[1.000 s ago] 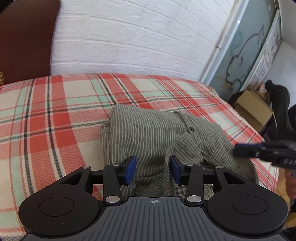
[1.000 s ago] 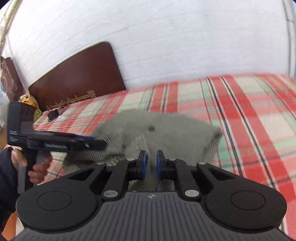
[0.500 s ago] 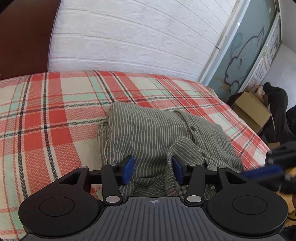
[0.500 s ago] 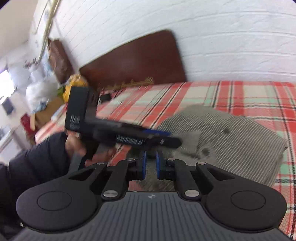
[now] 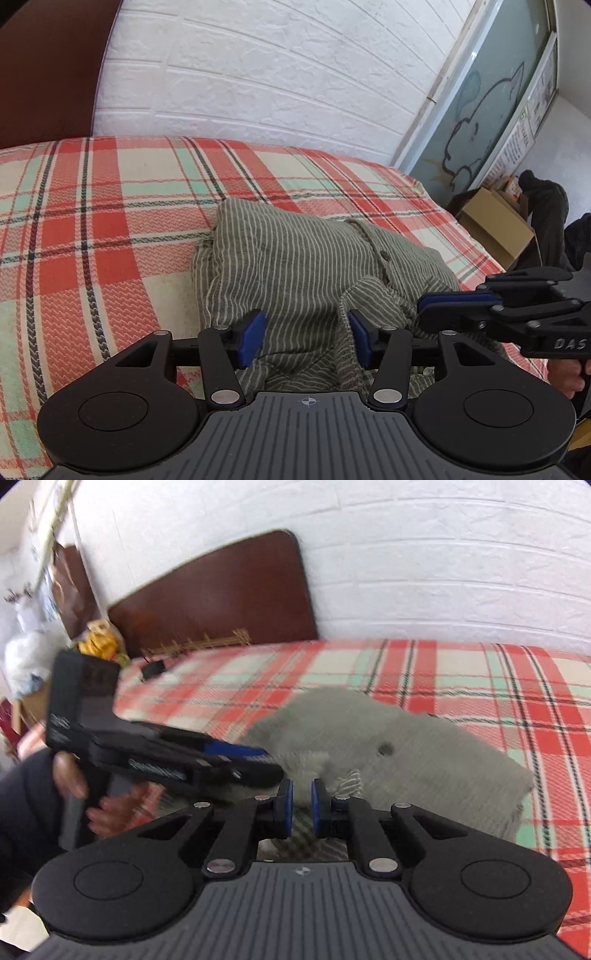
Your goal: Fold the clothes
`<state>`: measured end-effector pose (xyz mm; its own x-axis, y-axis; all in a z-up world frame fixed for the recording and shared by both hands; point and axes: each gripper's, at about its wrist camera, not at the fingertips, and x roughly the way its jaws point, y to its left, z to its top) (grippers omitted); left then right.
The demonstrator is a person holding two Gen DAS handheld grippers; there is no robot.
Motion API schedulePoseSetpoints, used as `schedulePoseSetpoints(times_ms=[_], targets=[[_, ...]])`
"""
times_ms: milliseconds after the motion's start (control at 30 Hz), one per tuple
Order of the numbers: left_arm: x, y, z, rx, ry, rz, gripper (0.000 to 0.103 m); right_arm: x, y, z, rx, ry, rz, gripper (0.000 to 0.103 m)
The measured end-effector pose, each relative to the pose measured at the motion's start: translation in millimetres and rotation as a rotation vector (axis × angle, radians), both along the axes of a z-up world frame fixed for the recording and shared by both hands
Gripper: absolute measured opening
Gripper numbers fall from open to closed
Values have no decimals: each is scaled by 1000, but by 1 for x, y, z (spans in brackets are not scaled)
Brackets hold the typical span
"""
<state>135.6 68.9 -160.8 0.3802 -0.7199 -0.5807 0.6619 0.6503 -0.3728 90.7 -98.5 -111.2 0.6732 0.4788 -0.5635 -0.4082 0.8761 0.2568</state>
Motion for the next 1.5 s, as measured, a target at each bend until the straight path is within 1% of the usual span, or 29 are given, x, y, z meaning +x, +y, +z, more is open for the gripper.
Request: schedulePoseSetpoints(times_ms=[33,100,167,200,267,367,500,567,633,667,700,767,800,833,900,933,967,1133,1200,1333,1400,1433,1500], targets=[[0,0,0,1,0,0,64,1,1,1,6,-5,8,13],[-1,0,1,1,-1,5,65,4,7,-1,-18,-4,27,13],[-3,1,4,9,-7,15,65,11,12,-7,-40,25,35,13],[-5,2,7,17,-13,22,65,15,12,-11,-43,45,23,12],[-14,6,17,35,-46,41,65,18,9,-14,-23,55,16,12],[-33,17,38,77,-131,70,65,16,9,-10,-21,40,23,12],[-67,22,70,154,-279,83,66,17,10,-12,-15,41,29,12],[-87,13,78,217,-354,47,65,18,9,-14,-6,43,30,13],[-109,-4,77,301,-431,-24,65,19,9,-14,5,44,30,13],[-119,-14,74,343,-473,-60,64,20,8,-15,11,47,31,13],[-125,-23,69,380,-499,-84,59,20,7,-15,16,49,31,13],[-128,-37,60,444,-512,-105,55,21,6,-15,23,53,31,13],[-128,-43,55,465,-505,-108,47,21,6,-15,26,55,31,13],[-125,-45,51,471,-484,-107,41,21,5,-15,28,55,32,13],[-121,-47,46,479,-457,-114,27,20,4,-14,32,56,33,13],[-119,-48,44,485,-447,-114,25,20,4,-15,35,57,33,13],[-117,-48,42,493,-440,-115,19,21,3,-15,38,59,33,13],[-103,-46,31,564,-427,-91,18,21,2,-16,43,61,37,13],[-100,-45,26,577,-420,-91,20,18,9,-16,-33,19,81,13],[-101,-47,20,592,-444,-102,20,10,22,-17,-185,-66,168,13],[-103,-47,18,600,-456,-111,21,6,28,-17,-261,-108,212,14],[-104,-46,17,604,-461,-116,21,4,31,-17,-299,-129,234,15],[-104,-46,15,605,-461,-120,22,1,38,-17,-375,-172,277,24]])
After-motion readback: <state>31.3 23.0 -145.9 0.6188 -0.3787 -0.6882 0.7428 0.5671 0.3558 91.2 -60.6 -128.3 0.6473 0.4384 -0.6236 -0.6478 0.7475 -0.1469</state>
